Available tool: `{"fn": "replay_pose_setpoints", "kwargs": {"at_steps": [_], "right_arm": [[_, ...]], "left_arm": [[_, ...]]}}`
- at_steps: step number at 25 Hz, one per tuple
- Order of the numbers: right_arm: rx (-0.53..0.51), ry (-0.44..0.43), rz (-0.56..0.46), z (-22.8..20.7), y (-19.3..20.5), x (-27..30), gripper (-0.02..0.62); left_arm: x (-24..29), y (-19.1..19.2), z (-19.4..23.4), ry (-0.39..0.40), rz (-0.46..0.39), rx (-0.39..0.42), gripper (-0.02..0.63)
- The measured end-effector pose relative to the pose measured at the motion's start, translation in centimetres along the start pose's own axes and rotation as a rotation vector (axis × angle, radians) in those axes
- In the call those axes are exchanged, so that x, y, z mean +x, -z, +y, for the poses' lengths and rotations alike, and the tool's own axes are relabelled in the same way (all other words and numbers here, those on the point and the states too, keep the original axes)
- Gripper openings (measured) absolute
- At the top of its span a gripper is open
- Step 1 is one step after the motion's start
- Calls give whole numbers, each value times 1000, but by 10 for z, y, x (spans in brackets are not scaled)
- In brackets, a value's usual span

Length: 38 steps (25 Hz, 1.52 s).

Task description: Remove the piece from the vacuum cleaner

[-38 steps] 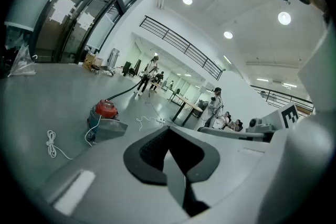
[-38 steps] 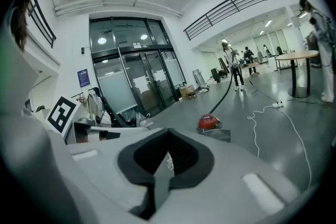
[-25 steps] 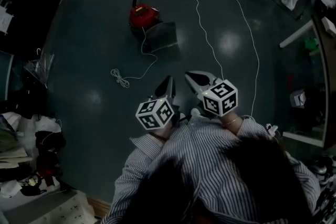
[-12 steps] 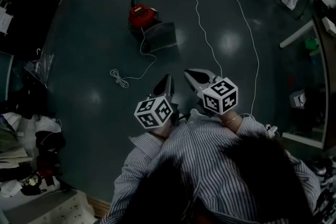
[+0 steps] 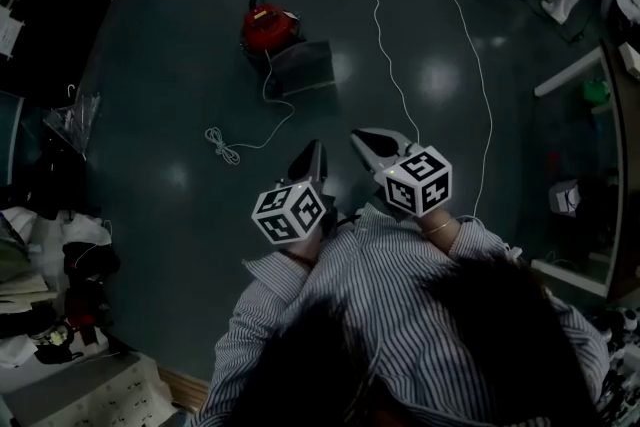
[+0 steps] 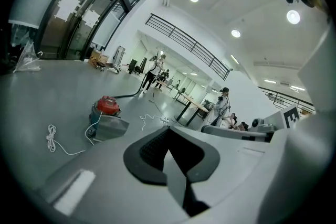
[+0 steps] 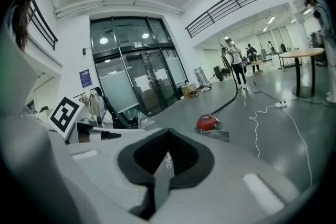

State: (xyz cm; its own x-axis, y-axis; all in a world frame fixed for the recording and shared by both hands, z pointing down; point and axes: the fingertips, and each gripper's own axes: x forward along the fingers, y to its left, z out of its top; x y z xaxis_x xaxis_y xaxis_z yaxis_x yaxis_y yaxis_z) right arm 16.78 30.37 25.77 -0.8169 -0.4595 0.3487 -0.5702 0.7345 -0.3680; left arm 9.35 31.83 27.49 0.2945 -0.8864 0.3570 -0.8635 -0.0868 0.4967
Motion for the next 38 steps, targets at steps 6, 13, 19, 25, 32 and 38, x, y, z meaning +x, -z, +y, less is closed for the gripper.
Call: {"fn": "replay_pose_setpoints", "kwargs": {"at_steps": [6, 13, 19, 25, 32, 38], "right_arm": [[19, -26, 34, -9, 6, 13, 0], [56, -18, 45, -44, -8, 67, 2], [82, -10, 57, -74, -40, 142, 1], [109, 16, 89, -104, -78, 230, 2], [138, 77, 111, -140, -110, 311, 2], [126, 93, 142, -183, -108, 355, 2]], "left_arm": [[17, 8, 10, -16, 26, -43, 5], [63, -9, 53, -23, 45, -63, 5], [118, -60, 112, -35, 54, -78, 5], [180, -115, 174, -13, 113, -94, 5], [239, -160, 228, 60, 203, -92, 6], [289, -166, 261, 69, 234, -109, 6]]}}
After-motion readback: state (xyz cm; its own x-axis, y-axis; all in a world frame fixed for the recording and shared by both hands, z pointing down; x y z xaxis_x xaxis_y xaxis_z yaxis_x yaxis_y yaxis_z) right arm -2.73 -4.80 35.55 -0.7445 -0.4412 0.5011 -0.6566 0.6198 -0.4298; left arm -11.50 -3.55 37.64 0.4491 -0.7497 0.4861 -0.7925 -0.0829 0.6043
